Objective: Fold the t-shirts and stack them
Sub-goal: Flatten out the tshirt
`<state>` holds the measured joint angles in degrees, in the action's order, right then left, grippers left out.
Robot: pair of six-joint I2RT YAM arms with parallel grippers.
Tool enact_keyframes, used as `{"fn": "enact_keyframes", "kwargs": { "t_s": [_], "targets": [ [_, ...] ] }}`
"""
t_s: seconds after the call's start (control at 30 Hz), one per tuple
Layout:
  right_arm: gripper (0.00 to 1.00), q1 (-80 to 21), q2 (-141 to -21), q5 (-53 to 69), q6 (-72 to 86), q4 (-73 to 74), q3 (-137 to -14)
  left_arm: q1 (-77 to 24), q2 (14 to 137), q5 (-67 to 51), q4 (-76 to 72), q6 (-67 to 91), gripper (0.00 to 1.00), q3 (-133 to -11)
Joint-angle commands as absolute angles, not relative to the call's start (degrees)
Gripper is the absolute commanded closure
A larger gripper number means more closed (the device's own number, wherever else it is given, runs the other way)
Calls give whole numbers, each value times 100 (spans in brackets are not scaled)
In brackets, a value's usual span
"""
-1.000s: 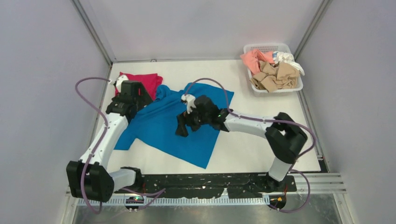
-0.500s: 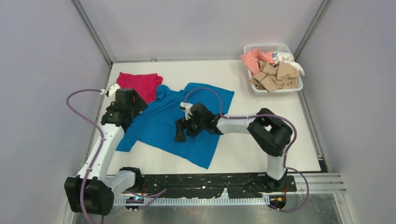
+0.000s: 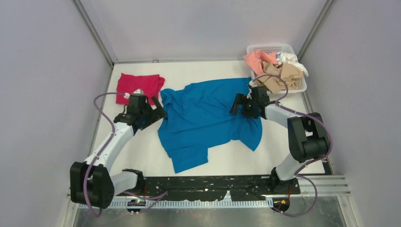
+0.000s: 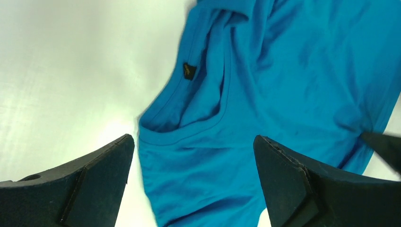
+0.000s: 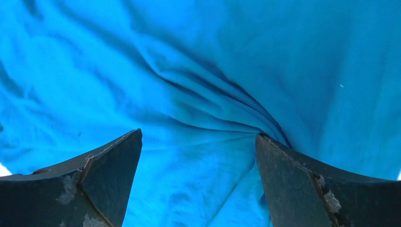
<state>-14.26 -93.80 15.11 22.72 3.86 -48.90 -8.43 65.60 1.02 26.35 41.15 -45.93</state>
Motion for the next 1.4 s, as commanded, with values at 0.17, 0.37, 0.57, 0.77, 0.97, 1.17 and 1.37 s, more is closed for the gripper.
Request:
{"fn": "enact_keyframes", "kwargs": {
  "t_s": [0.17, 0.37, 0.57, 0.77, 0.97, 1.17, 1.37],
  "targets": [
    [5, -1466, -8391, 1032, 1706, 1064, -5199, -2246, 7169, -1156, 2162, 4132, 0, -4104],
    [5, -1591, -6850, 222, 1883, 928, -3989, -2854, 7706, -1136, 1919, 4011, 1, -4121],
    [5, -1494, -5120, -598, 2494, 1468, -2985, -3152, 7269, -809, 2607, 3896, 0, -4030],
    [5, -1457, -4171, -862, 3124, 2953, -2603, -3860, 5944, 371, 4297, 4531, 0, -3582],
    [5, -1456, -3287, -1834, 3772, 3414, -2234, -4829, 5475, 21, 3827, 5527, 0, -2450],
    [5, -1450, -2458, -1697, 3893, 3244, -1953, -5550, 6123, 450, 4049, 5721, 15, -2973],
    [5, -1448, -2300, -1659, 3782, 3326, -1931, -6063, 6912, 678, 4453, 6071, 30, -3342]
  ]
}}
